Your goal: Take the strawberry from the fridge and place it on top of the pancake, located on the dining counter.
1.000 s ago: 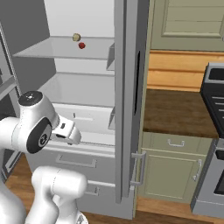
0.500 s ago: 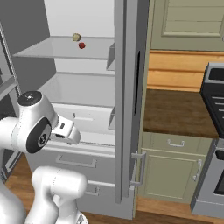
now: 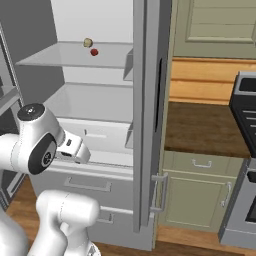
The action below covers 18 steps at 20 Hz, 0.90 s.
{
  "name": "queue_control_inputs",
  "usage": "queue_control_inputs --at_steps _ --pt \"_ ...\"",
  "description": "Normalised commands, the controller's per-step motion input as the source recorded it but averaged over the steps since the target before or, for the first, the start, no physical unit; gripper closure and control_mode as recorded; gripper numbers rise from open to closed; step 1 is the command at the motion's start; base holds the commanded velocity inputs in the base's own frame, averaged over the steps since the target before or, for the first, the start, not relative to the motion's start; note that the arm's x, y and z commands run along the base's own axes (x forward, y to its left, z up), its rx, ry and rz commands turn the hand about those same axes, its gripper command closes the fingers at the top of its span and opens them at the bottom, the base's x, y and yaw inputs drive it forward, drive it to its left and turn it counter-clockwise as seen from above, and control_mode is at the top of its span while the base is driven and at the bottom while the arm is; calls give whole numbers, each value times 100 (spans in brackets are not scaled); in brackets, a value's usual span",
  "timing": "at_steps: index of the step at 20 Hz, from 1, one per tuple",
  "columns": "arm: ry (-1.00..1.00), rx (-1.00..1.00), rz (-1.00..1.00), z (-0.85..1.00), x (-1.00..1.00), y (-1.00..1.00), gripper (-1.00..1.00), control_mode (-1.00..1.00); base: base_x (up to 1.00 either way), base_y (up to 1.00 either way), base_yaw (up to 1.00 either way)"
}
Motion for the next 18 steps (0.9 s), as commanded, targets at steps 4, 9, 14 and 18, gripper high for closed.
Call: queue_control_inputs --at_steps 4,9,14,18 --pt "0 0 0 0 0 0 -100 100 27 31 0" --pt "0 0 0 0 0 0 -100 100 39 30 0" --pt "0 0 0 0 0 0 -100 100 43 29 0" --pt "0 0 0 0 0 0 -100 100 44 16 0"
